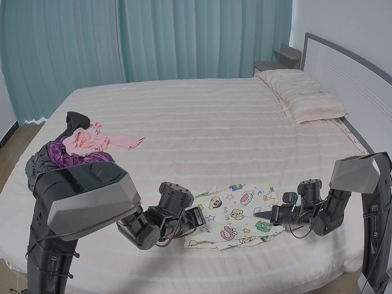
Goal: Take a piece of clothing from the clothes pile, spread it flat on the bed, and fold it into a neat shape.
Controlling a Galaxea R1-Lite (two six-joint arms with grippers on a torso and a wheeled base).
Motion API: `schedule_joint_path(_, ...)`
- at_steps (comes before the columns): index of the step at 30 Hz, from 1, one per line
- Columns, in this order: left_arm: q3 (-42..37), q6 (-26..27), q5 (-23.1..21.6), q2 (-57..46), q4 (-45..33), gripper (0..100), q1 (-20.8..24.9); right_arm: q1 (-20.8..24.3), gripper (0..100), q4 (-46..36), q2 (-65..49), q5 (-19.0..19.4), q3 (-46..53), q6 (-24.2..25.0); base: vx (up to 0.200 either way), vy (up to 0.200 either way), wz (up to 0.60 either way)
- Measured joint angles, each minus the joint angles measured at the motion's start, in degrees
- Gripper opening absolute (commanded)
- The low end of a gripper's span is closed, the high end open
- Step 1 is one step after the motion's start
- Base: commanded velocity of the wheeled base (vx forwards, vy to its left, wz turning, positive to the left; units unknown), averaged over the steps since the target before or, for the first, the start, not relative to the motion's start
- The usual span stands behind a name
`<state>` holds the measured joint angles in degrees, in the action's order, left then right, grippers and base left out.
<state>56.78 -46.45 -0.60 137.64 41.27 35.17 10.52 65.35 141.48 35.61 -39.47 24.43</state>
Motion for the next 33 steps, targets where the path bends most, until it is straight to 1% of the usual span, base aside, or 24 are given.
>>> schedule_joint_path(7, -0.78, -0.18, -0.06, -1.27, 0.01, 0, -0.09, -0.46, 0, 0.11, -0.39, 0.62, 0.80, 0.01, 0.000, 0.000, 0.00)
schedule_joint_path(17, -1.68, -0.20, -0.09, -1.76, 0.06, 0, 0.07, -0.60, 0, 1.65, -0.55, 0.62, 0.91, 0.00, -0.200, 0.000, 0.00)
schedule_joint_path(31, -1.05, -0.22, 0.41, -2.11, 0.00, 0, -0.17, -0.61, 0, 1.76, -0.57, 0.51, 0.78, 0.01, 0.000, 0.000, 0.00)
schedule_joint_path(33, -1.06, -0.22, 0.84, -2.15, 0.06, 0, -0.30, -0.61, 0, 1.76, -0.57, 0.51, 0.67, 0.01, 0.000, 0.200, 0.00)
